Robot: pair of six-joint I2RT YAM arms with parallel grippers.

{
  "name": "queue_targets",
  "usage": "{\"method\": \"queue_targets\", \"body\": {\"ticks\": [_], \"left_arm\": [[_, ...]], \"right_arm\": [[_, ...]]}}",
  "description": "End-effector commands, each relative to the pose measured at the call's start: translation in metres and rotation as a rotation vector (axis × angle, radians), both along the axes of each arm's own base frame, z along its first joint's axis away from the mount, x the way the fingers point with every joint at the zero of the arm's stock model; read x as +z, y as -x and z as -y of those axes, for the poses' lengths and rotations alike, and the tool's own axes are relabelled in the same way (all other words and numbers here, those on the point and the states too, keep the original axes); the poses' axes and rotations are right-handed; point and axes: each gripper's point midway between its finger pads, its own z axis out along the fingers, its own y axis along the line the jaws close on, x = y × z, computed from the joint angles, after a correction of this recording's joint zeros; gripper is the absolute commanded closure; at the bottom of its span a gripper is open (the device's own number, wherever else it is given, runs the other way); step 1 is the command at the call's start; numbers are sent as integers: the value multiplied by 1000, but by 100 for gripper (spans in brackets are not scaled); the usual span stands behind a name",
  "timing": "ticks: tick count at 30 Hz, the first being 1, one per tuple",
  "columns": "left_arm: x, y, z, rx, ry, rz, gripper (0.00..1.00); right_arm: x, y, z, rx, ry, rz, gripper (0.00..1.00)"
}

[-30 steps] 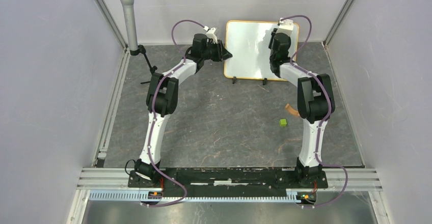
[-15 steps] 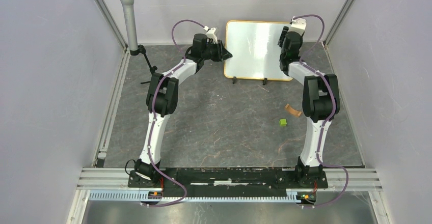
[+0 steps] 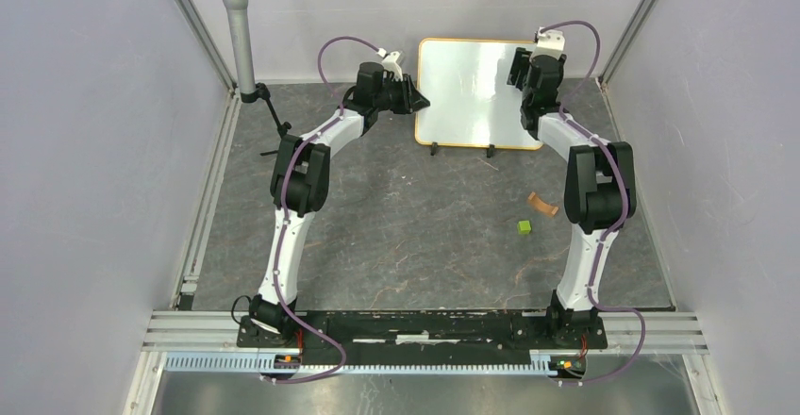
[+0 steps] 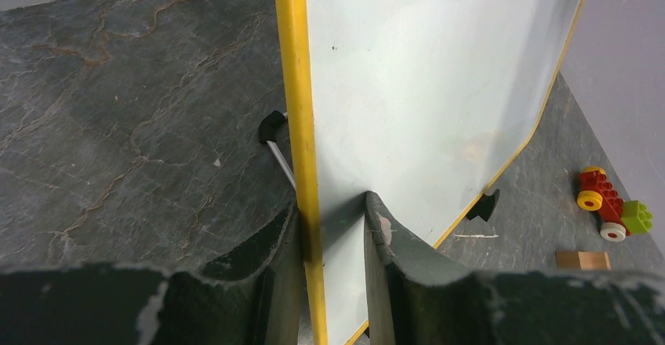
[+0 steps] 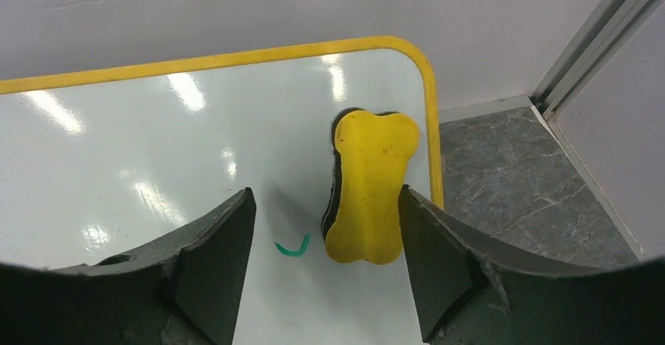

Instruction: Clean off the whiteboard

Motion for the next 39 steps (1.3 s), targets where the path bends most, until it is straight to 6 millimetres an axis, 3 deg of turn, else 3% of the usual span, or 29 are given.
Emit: {"method": "queue_targets", "body": {"ticks": [1,10,15,29,39], "left_arm": [[0,-12,-18,77,-108,71,98],[1,-11,-17,76,-100,70,98],[0,-11,-17,76,-102,70,98],[2,-11,-17,77,-94,70,98],[2,-12,-16,78,-94,69,98]], "right_arm": [[35,-2,10,-7,-6,48,28],[38,-8,16,-21,3,43,31],[33,-12,20,-26,-20,39,41],[14,-21,23,-31,-54,4,41],[13,-24,23,-30,-62,17,58]]}}
